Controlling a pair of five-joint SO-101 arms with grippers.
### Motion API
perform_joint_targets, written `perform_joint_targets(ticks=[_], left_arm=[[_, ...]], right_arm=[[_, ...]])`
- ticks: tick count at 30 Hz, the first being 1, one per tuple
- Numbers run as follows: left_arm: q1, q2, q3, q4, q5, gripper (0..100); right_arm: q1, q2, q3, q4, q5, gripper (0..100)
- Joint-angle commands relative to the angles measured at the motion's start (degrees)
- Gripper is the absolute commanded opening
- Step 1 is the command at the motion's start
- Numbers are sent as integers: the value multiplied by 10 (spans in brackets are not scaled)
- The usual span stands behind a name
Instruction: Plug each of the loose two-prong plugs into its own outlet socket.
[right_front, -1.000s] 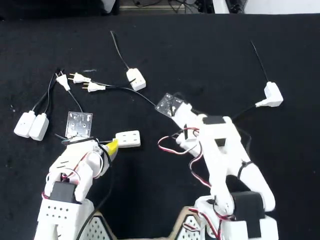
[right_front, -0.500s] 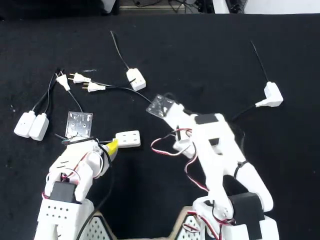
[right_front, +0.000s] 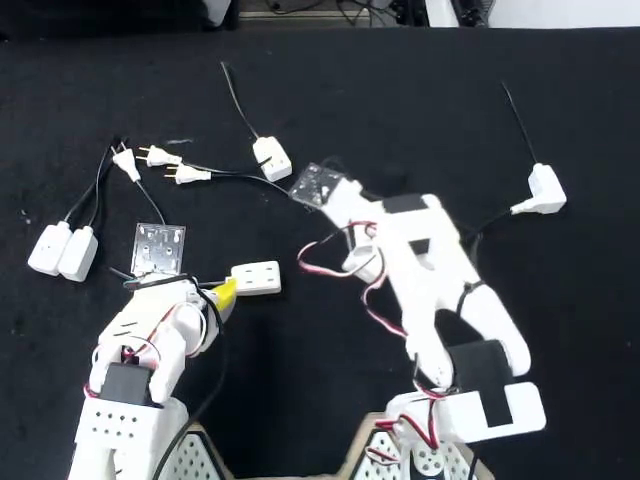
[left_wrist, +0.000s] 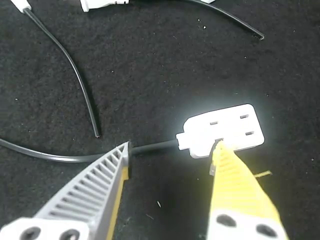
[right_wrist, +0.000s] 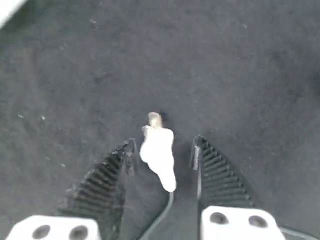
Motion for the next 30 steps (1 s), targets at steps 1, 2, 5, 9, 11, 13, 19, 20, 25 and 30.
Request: perform_joint_targets(ticks=[1, 2, 5, 9, 11, 13, 19, 20, 25, 30], left_arm=[[5, -4, -7, -9, -4, 266], [5, -4, -7, -9, -4, 266], [5, -4, -7, -9, -4, 266], [5, -4, -7, -9, -4, 266], [5, -4, -7, -9, -4, 266], [5, -4, -7, -9, -4, 266], [5, -4, -7, -9, -4, 266], [5, -4, -7, -9, -4, 266], [5, -4, -7, -9, -4, 266], [5, -4, -7, -9, -4, 266]], right_arm=[[20, -6, -35, 18, 28, 175], [21, -7, -32, 17, 34, 174], [24, -4, -31, 18, 44, 174], [21, -2, -18, 7, 53, 174], [21, -2, -3, -5, 71, 173], [25, -3, 11, -28, 71, 172], [36, -3, 44, -78, 71, 41], [37, -3, 48, -81, 71, 22], [37, -3, 50, -81, 71, 12], [38, -8, 46, -72, 61, 11]])
